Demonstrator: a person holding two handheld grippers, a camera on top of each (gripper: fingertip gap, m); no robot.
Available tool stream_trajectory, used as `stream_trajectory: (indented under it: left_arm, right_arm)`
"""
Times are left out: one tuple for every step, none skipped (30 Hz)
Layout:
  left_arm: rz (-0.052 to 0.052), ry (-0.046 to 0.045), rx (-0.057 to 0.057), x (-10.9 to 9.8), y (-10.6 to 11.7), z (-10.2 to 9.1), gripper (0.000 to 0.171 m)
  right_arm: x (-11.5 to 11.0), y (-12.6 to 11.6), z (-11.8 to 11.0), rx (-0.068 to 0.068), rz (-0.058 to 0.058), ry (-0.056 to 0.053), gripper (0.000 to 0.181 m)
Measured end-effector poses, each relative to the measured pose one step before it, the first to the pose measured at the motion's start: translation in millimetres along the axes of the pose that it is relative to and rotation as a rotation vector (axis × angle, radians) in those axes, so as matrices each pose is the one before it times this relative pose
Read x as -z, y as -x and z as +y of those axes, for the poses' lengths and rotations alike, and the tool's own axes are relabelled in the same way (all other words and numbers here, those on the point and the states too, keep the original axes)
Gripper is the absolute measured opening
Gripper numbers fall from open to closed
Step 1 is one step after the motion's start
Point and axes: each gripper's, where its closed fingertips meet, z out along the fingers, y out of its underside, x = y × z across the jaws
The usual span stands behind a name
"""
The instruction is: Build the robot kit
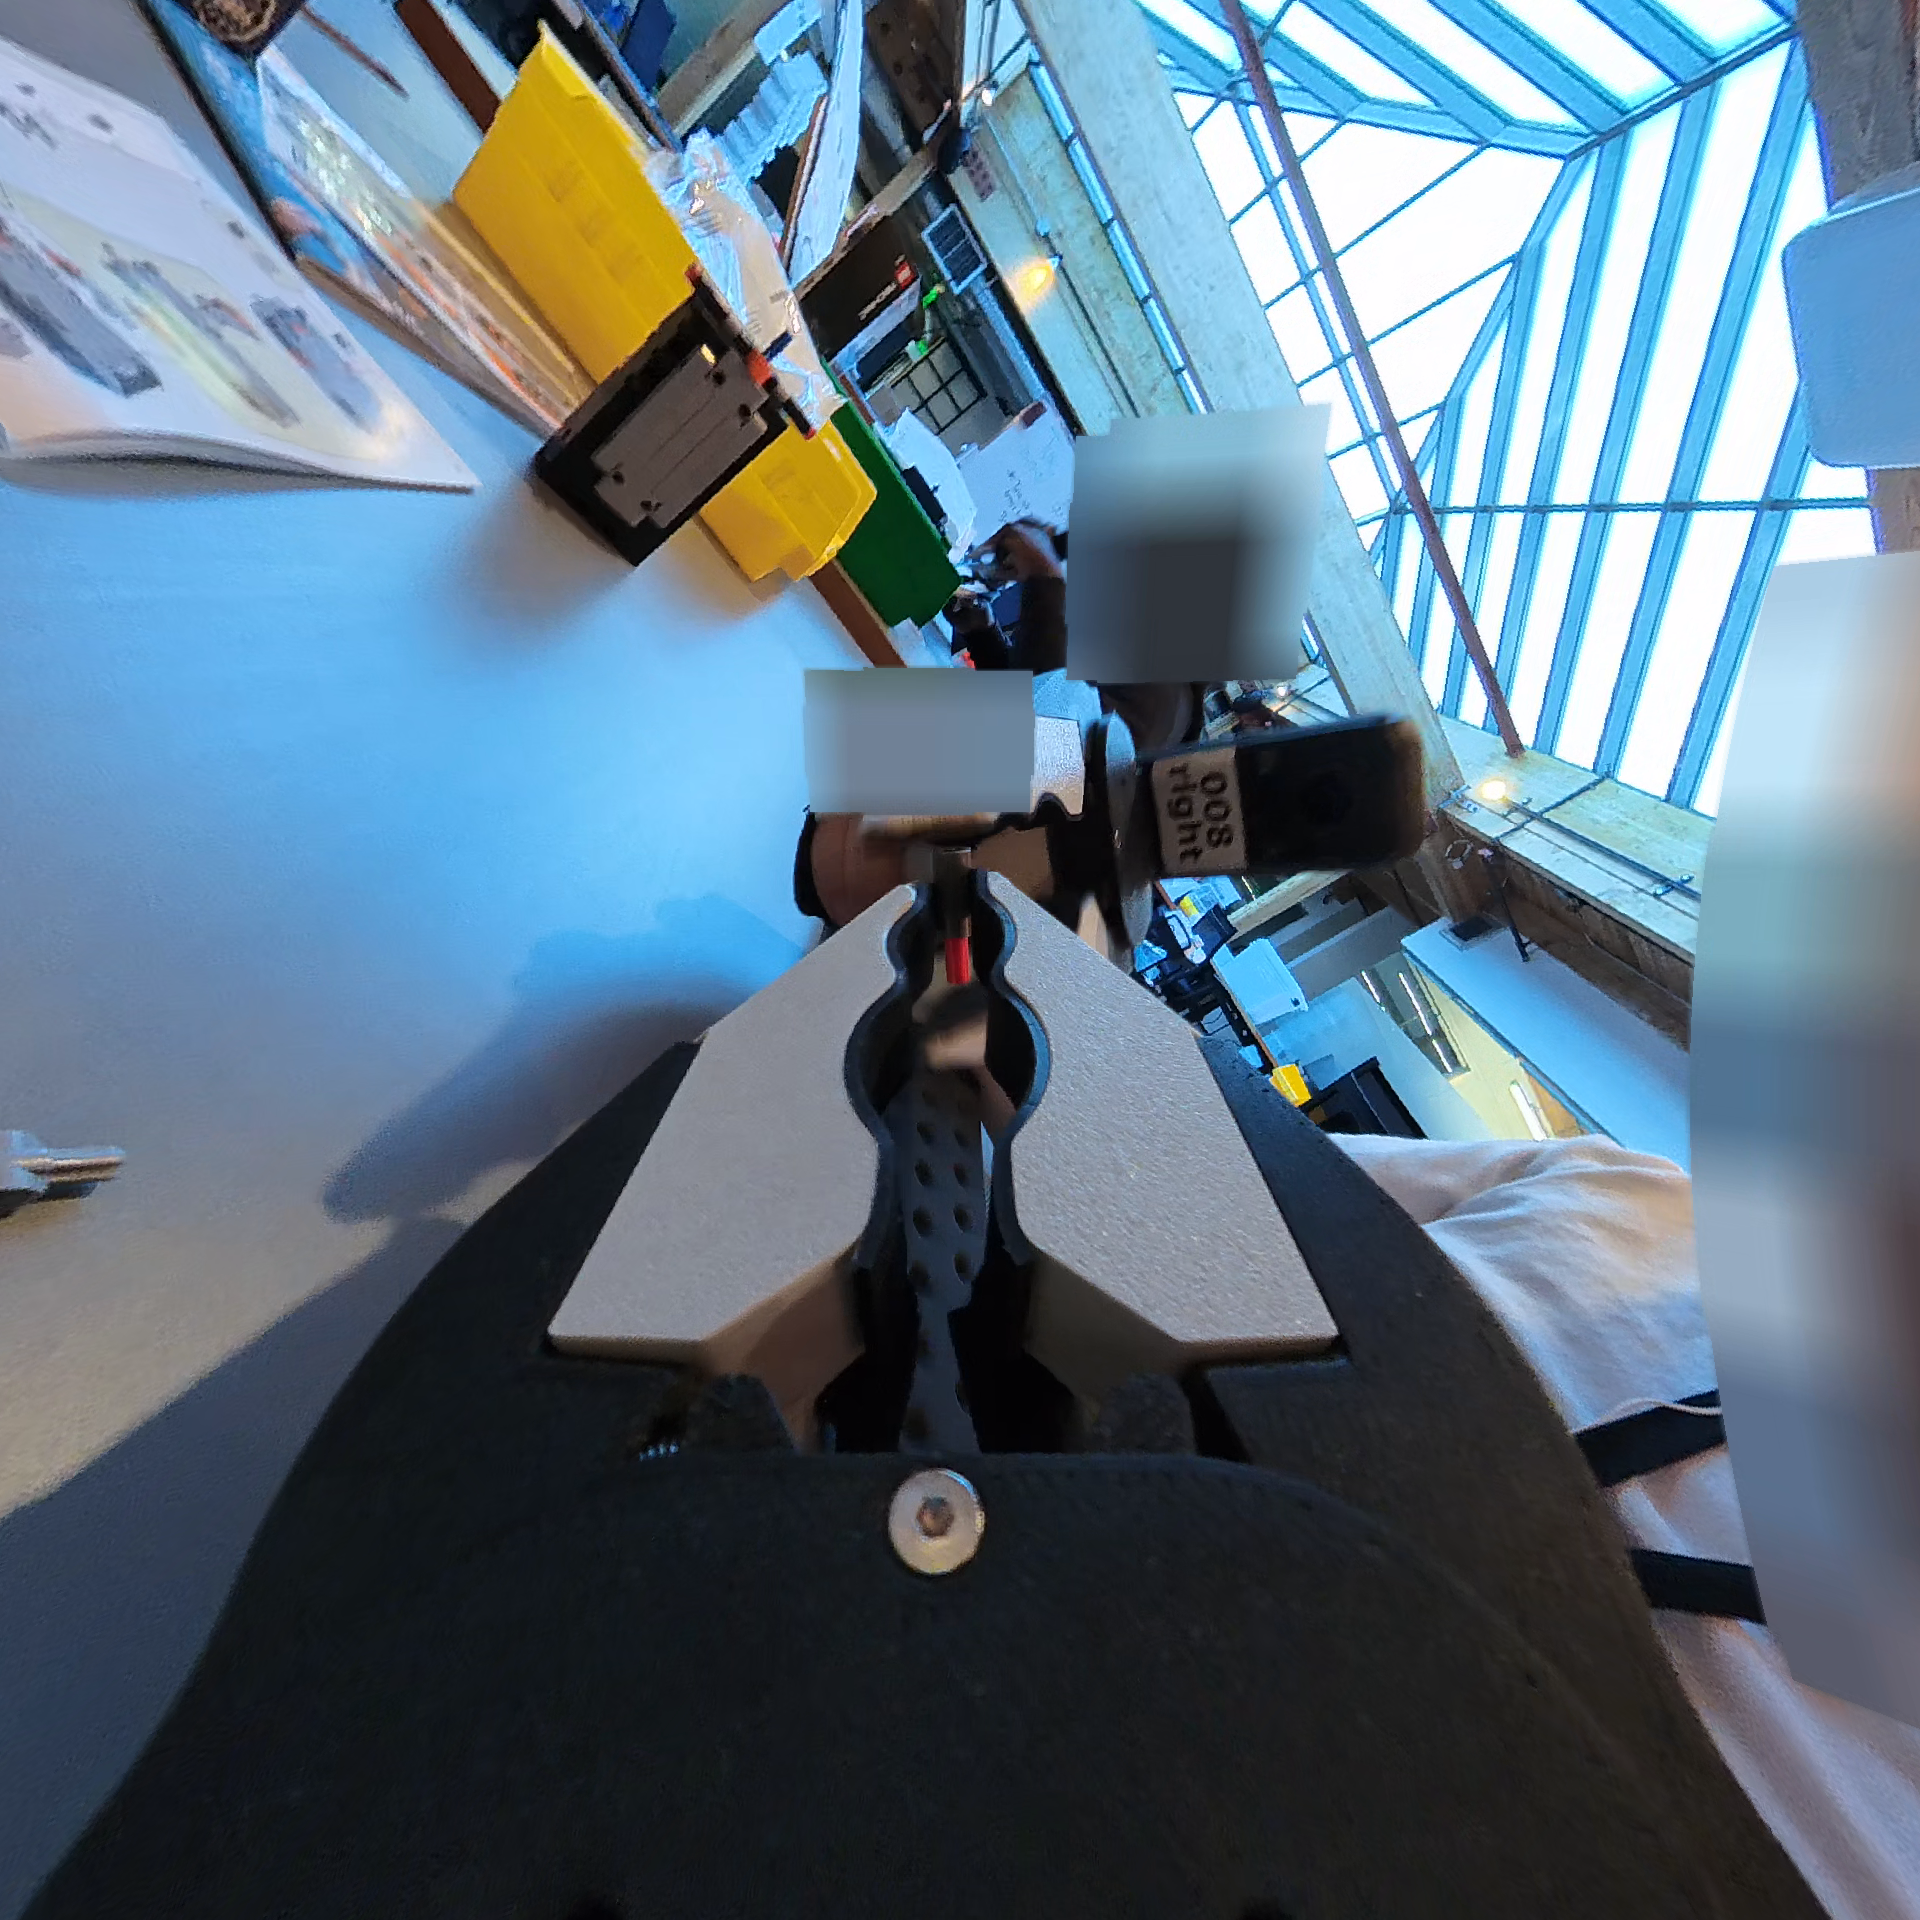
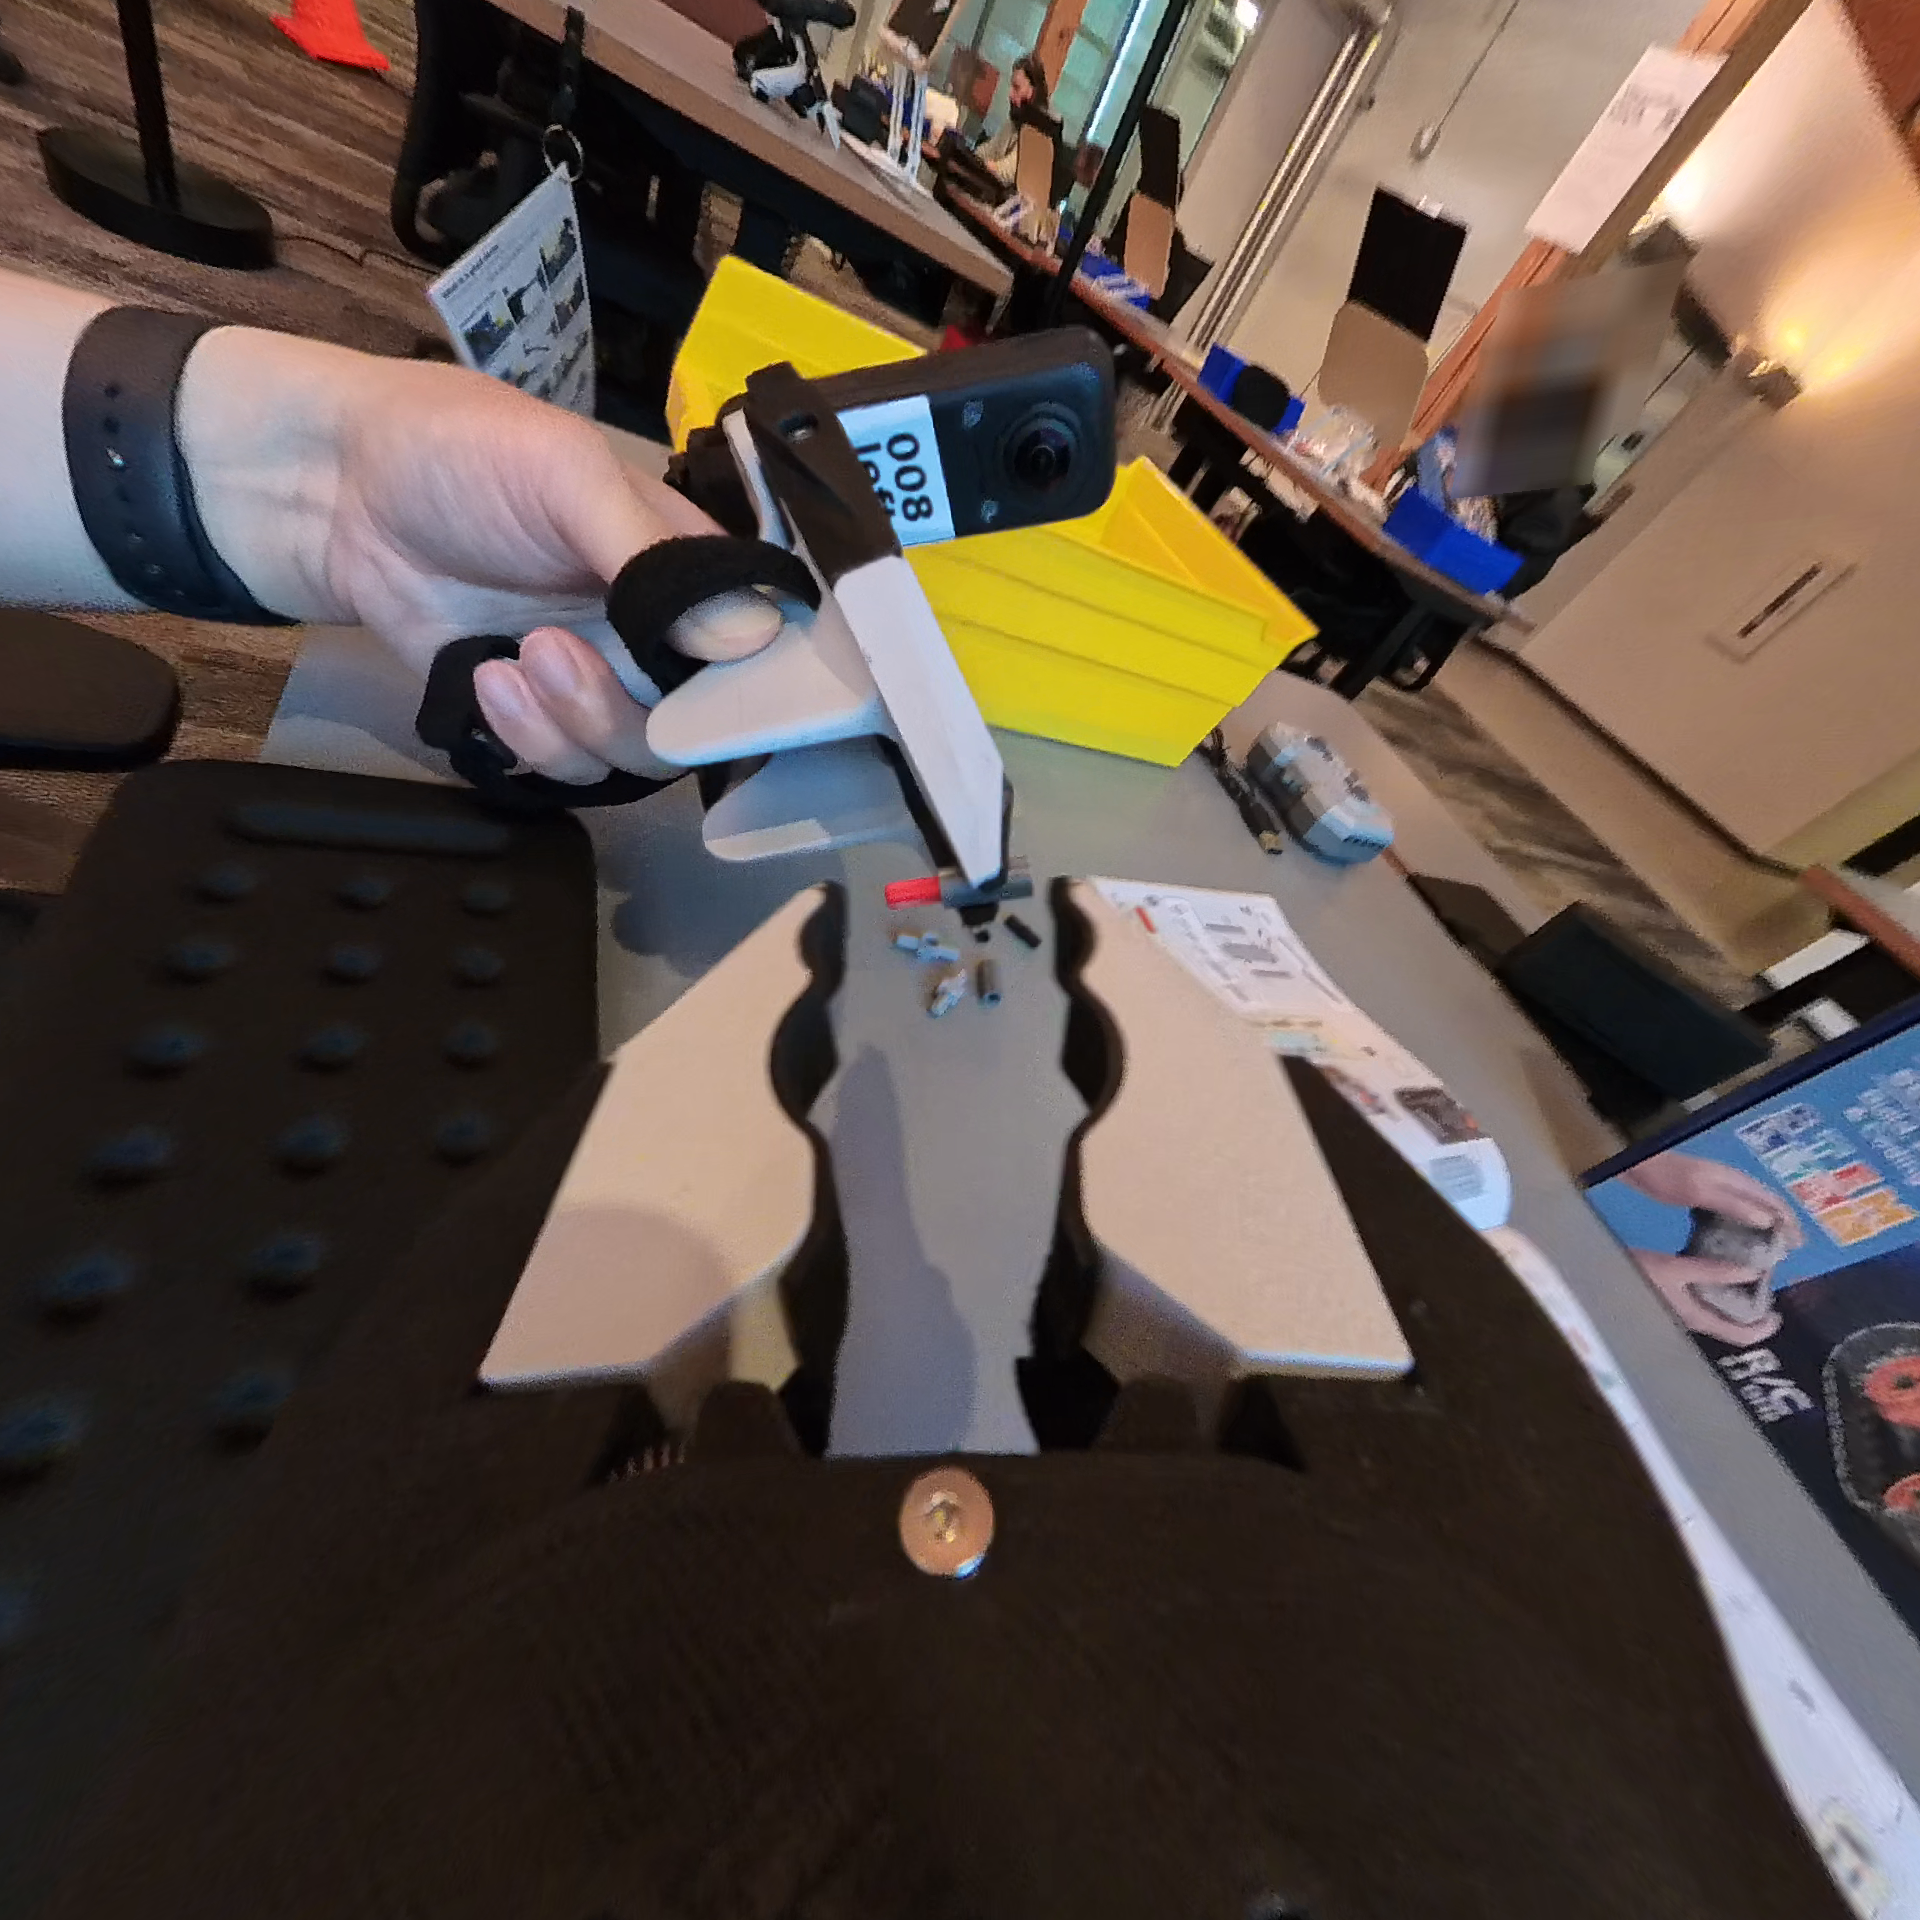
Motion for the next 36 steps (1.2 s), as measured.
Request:
stream_trajectory:
  left_arm:
    - [0.011,-0.00053,-0.0128,3.17,-2.87,-1.78,0.004]
    - [0.0094,0.01259,-0.0091,1.77,-2.65,-0.21,0.004]
    - [-0.0013,0.0163,-0.0064,1.54,-0.93,0.64,0.004]
    - [-0.0075,0.00283,-0.012,1.61,0.3,-0.16,0.004]
    - [-0.0076,0.00069,-0.0039,2.58,-0.05,-1.3,0.004]
    - [-0.002,0.0081,0.001,1.39,0.0,-0.27,0.004]
    - [-0.005,0.00658,-0.0009,-0.78,0.49,0.55,0.004]
    - [-0.009,0.0044,-0.0028,-0.07,1.16,1.01,0.004]
    - [-0.0047,0.00351,-0.0011,-0.15,1.12,1.15,0.004]
    - [0.0053,0.00214,0.0033,-1.12,0.1,1.24,0.004]
    - [0.0029,0.00035,0.0043,-1.3,0.38,0.83,0.004]
    - [0.0,0.0025,0.0031,-1.45,1.2,0.56,0.004]
    - [0.0013,0.00396,0.0032,-2.17,0.51,1.74,0.004]
    - [0.0055,-0.00494,0.005,-1.37,0.54,0.64,0.004]
    - [0.0017,-0.00327,0.0073,-0.65,1.23,-1.03,0.004]
    - [-0.0023,0.00113,0.0012,-0.6,1.43,0.6,0.004]
    - [0.0024,0.00153,0.0011,0.42,-0.54,0.53,0.004]
    - [0.0078,-0.00243,0.0039,0.02,-1.41,-0.29,0.004]
    - [0.0052,-0.00236,0.0031,-0.21,-0.6,-0.63,0.004]
    - [-0.0035,0.00222,-0.0014,-0.62,0.27,0.12,0.004]
    - [-0.0036,0.00363,-0.0012,-0.2,-0.1,1.12,0.004]
    - [-0.0003,0.00247,0.001,-0.44,-0.08,0.95,0.004]
    - [0.0008,0.00096,0.0007,-0.53,0.13,0.6,0.004]
    - [-0.0018,0.00146,0.0014,-0.67,0.39,-0.25,0.004]
    - [-0.0029,0.00084,0.0002,-0.43,0.78,0.3,0.004]
    - [0.0,-0.00117,0.0026,-0.27,-0.08,0.22,0.004]
    - [-0.0012,0.00005,0.0025,0.25,0.64,0.46,0.004]
    - [-0.0026,-0.00231,0.0014,0.85,0.36,0.34,0.004]
    - [0.0013,-0.00609,0.0023,1.24,0.03,-0.75,0.004]
    - [0.0014,-0.00476,0.0031,2.07,-0.6,-1.03,0.004]
    - [-0.0014,-0.00359,-0.0018,1.0,-0.06,-0.74,0.004]
    - [-0.0033,-0.00696,-0.0084,1.22,-0.48,-1.19,0.004]
    - [-0.0002,-0.02416,-0.0152,2.0,-1.17,-2.8,0.004]
    - [0.0026,-0.02754,-0.0162,2.06,-1.55,-3.7,0.004]
    - [0.0006,-0.02028,-0.0124,3.24,-1.11,-2.62,0.004]
    - [-0.0082,-0.01042,-0.0155,3.35,0.17,-0.13,0.004]
  right_arm:
    - [0.04,-0.88,-2.07,0.0219,0.0197,-0.0111,0.051]
    - [-0.06,0.0,-0.24,0.0185,0.0084,-0.0006,0.052]
    - [-0.37,0.84,1.41,0.0161,0.0,0.0084,0.052]
    - [-0.96,2.23,1.72,0.0127,-0.0099,0.011,0.051]
    - [-0.83,1.95,0.26,0.0102,-0.006,0.0055,0.046]
    - [-0.4,1.56,-1.35,0.0117,-0.0029,-0.0017,0.041]
    - [0.03,0.71,-1.58,0.0119,0.003,-0.0051,0.037]
    - [0.21,-0.1,-1.29,0.0072,0.0053,-0.0051,0.036]
    - [0.24,-0.24,-1.03,-0.0014,0.0025,-0.0038,0.035]
    - [0.24,0.0,-0.36,-0.006,-0.0013,-0.0025,0.035]
    - [0.3,-0.82,0.33,-0.0035,0.0044,0.0018,0.035]
    - [0.4,-0.71,0.46,0.0024,0.0048,0.0037,0.033]
    - [0.58,-0.13,-0.62,0.0031,0.0016,-0.0015,0.029]
    - [0.32,1.39,-0.36,0.004,-0.0066,0.0003,0.025]
    - [-0.19,-0.59,0.84,0.0006,0.0056,0.0073,0.025]
    - [-0.13,0.31,1.1,-0.0049,-0.004,0.01,0.025]
    - [0.3,0.21,-0.26,-0.0095,-0.0043,0.0047,0.025]
    - [0.49,-0.29,-1.13,-0.0059,0.0004,-0.0006,0.025]
    - [0.51,-0.15,-0.41,-0.0007,0.0012,0.0023,0.025]
    - [0.3,0.31,0.85,-0.0006,-0.0015,0.0086,0.025]
    - [0.42,0.46,0.55,0.0018,-0.0021,0.0042,0.025]
    - [0.4,0.28,0.1,0.0022,-0.0016,0.0001,0.025]
    - [0.26,0.12,0.16,0.0024,-0.0003,0.001,0.025]
    - [-0.1,0.21,0.76,0.0037,-0.0012,0.003,0.025]
    - [-0.22,0.15,0.65,0.005,0.0001,0.0025,0.025]
    - [-0.33,0.01,0.08,0.0037,-0.0001,0.0007,0.025]
    - [-0.52,0.27,0.65,-0.0052,-0.004,0.002,0.025]
    - [-0.78,-0.12,0.24,-0.0096,-0.0021,-0.0019,0.025]
    - [-0.88,-0.51,-0.69,-0.0144,-0.0021,-0.0107,0.026]
    - [-0.81,-0.27,-0.88,-0.0214,-0.005,-0.0142,0.026]
    - [-0.83,-0.02,-0.64,-0.0147,-0.0011,-0.0089,0.026]
    - [-0.36,0.62,-0.93,0.0008,0.0007,-0.0063,0.031]
    - [-0.3,1.53,-1.69,-0.0008,-0.003,-0.0121,0.044]
    - [0.0,3.7,-1.22,-0.0167,-0.0225,-0.0119,0.049]
    - [0.13,5.08,-0.47,-0.0322,-0.0373,-0.0078,0.047]
    - [-0.02,1.88,0.62,-0.0422,-0.024,-0.0002,0.046]
